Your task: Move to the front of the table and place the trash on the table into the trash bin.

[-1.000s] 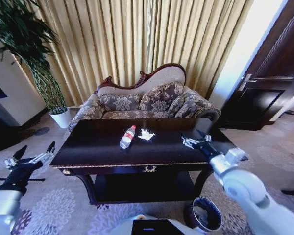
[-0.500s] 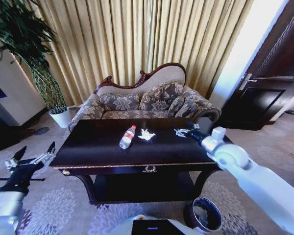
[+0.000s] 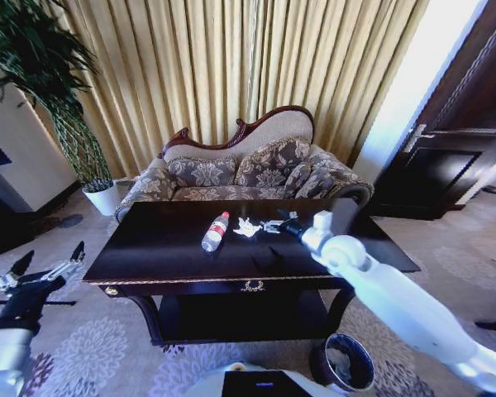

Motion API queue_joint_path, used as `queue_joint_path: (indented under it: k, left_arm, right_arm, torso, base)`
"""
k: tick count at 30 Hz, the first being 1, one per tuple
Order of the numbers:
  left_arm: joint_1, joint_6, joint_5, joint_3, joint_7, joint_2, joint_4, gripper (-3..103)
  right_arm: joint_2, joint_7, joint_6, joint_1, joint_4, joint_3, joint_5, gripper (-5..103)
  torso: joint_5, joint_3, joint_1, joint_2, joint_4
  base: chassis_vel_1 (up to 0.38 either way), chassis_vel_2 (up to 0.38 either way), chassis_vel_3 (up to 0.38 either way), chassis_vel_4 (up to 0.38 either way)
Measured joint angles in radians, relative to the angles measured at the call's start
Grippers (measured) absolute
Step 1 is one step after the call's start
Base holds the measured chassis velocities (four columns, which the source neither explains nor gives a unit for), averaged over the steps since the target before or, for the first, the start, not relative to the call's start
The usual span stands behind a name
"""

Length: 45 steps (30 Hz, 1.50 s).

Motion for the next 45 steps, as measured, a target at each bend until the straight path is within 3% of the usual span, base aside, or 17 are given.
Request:
queue_joint_path:
  k: [14, 43, 45]
  left_arm:
    - [0.008, -0.008, -0.018, -0.023, 0.000, -0.026, 0.000, 100]
    - [0.001, -0.014, -0.015, -0.016, 0.006, -0.041, 0.000, 100]
    - [0.001, -0.014, -0.014, -0.013, 0.006, -0.042, 0.000, 100]
  right_arm:
    - [0.080, 0.073, -0.077, 0.083, -0.062, -0.099, -0.004, 100]
    - [0.104, 0.069, -0.084, 0.109, -0.115, -0.159, -0.042, 103]
    - [0.107, 0.068, -0.083, 0.108, -0.124, -0.163, -0.055, 95]
  torso:
    - [0.0001, 0.000, 0.000, 0.000, 0.0000]
    - [0.0001, 0.000, 0.000, 0.000, 0.0000]
    - [0.0001, 0.000, 0.000, 0.000, 0.0000]
  base:
    - [0.000, 0.000, 0.000, 0.000]
    - [0.000, 0.000, 0.000, 0.000]
    - [0.000, 0.000, 0.000, 0.000]
